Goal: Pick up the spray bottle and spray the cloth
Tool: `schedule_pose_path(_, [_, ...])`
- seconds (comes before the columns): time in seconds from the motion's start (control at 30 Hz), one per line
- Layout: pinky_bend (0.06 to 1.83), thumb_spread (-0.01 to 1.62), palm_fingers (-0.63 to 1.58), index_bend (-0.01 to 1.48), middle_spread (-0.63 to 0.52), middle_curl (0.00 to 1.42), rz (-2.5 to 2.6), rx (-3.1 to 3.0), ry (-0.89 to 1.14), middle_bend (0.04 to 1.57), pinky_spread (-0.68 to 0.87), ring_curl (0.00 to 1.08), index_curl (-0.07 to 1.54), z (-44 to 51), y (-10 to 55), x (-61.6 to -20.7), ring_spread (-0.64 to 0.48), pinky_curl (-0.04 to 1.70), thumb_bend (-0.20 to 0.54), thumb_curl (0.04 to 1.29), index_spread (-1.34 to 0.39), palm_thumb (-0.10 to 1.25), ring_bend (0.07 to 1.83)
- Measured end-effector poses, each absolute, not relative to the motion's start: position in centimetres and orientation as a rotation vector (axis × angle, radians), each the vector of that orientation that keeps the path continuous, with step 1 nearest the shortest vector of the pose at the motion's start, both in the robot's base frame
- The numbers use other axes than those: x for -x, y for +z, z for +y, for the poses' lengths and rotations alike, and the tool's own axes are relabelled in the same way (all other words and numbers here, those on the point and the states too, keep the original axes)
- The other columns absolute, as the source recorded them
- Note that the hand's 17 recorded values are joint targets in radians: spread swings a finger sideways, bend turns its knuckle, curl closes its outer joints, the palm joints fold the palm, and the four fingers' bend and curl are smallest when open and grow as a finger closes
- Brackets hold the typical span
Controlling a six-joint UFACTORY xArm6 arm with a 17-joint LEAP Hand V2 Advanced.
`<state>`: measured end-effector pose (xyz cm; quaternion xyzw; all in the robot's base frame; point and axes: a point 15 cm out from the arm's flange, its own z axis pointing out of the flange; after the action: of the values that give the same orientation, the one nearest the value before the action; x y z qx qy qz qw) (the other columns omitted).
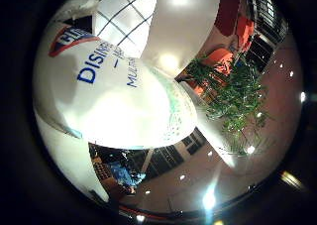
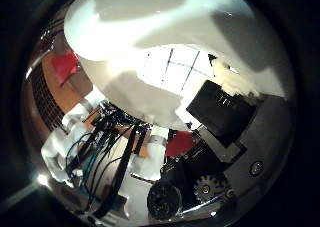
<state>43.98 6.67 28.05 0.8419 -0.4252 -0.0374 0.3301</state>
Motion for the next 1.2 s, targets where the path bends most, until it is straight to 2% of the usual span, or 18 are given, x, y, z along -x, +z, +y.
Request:
schedule_pose_path(0.33, [1.11, 0.69, 1.19, 1.10, -0.11, 0.63, -1.083, -2.199, -0.095, 1.35, -0.24, 0.56, 0.76, 8.0, 27.4, -43.7, -0.15, 0.98, -0.021, 0.87, -0.21, 0.98, 1.46])
schedule_pose_path(0.53, [1.11, 0.69, 1.19, 1.10, -0.11, 0.63, -1.109, -2.242, -0.069, 1.35, -0.24, 0.56, 0.76, 8.1, 30.1, -43.6, -0.15, 0.99, -0.020, 0.87, -0.21, 0.99, 1.46])
schedule_pose_path(0.73, [1.11, 0.69, 1.19, 1.10, -0.11, 0.63, -1.109, -2.299, -0.091, 1.35, -0.24, 0.56, 0.76, 9.1, 33.7, -41.3, -0.15, 0.99, -0.020, 0.86, -0.21, 0.99, 1.46])
schedule_pose_path(1.1, [1.10, 0.65, 1.19, 1.10, -0.11, 0.63, -0.983, -2.633, 0.023, 1.35, -0.25, 0.56, 0.76, 16.3, 42.7, -36.5, -0.16, 0.99, -0.020, 0.87, -0.21, 1.00, 1.45])
schedule_pose_path(1.2, [1.10, 0.63, 1.19, 1.10, -0.11, 0.63, -0.943, -2.754, -0.047, 1.35, -0.25, 0.56, 0.76, 19.4, 43.0, -35.3, -0.16, 0.99, -0.018, 0.87, -0.21, 1.01, 1.45])
